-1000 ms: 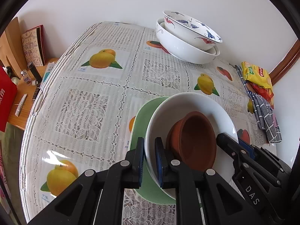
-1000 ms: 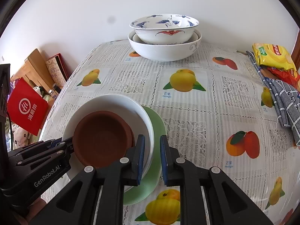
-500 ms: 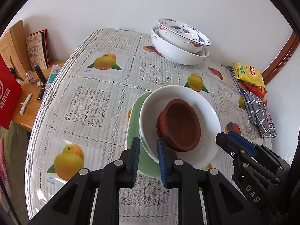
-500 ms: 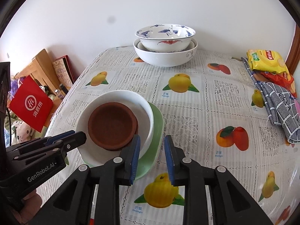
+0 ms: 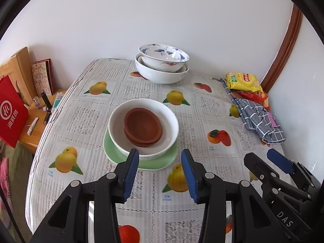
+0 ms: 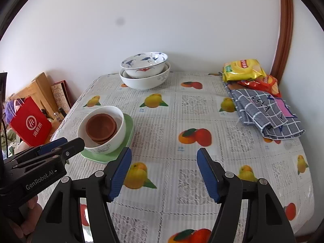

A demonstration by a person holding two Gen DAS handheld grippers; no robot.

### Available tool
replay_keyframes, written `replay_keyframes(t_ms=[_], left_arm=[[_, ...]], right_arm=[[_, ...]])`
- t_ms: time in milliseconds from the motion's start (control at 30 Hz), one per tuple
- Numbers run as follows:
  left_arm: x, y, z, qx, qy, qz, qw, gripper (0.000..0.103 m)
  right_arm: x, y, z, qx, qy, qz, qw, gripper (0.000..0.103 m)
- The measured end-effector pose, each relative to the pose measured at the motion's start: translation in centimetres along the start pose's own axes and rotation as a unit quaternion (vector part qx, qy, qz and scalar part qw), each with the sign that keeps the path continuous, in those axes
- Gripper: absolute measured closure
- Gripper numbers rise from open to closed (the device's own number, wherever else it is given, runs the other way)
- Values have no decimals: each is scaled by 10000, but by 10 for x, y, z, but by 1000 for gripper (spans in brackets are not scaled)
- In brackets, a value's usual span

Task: Organize plates and bowls

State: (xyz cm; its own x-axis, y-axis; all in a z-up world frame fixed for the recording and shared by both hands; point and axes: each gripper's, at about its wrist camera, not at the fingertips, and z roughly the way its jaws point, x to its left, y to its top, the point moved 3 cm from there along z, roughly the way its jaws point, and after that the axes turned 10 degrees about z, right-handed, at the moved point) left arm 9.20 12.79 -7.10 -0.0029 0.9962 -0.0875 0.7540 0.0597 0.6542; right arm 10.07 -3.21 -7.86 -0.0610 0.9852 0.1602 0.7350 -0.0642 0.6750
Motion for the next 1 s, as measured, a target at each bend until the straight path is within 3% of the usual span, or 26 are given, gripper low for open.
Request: replay_keyframes(t_ms=[133,333,533,667,767,1000], left_arm=[[-25,-3,-20,-341,-39,18,9994,39],[-58,-14,-39,-605,25,244,9979,24],[-77,-29,-51,-661,205,398,9968,22],[-90,-37,-58,-627,106,555,9964,16],[-96,-42,-64,-650,104,621,9959,13],[-99,-46,-72,-610,138,615,9961,12]], right_arm=[[-27,-5,-26,-202,-201,61,9996,32],[-60,-16,-53,-304,-501,168,9981,32],[-86,-33,-71,-356,-543,394,9971,31],[-100,-37,-84,-453,-432,687,9957,14],[-105,-40,-92,-498,-359,736,9954,12],[-110,-41,-109,-711,-670,636,9932,11]])
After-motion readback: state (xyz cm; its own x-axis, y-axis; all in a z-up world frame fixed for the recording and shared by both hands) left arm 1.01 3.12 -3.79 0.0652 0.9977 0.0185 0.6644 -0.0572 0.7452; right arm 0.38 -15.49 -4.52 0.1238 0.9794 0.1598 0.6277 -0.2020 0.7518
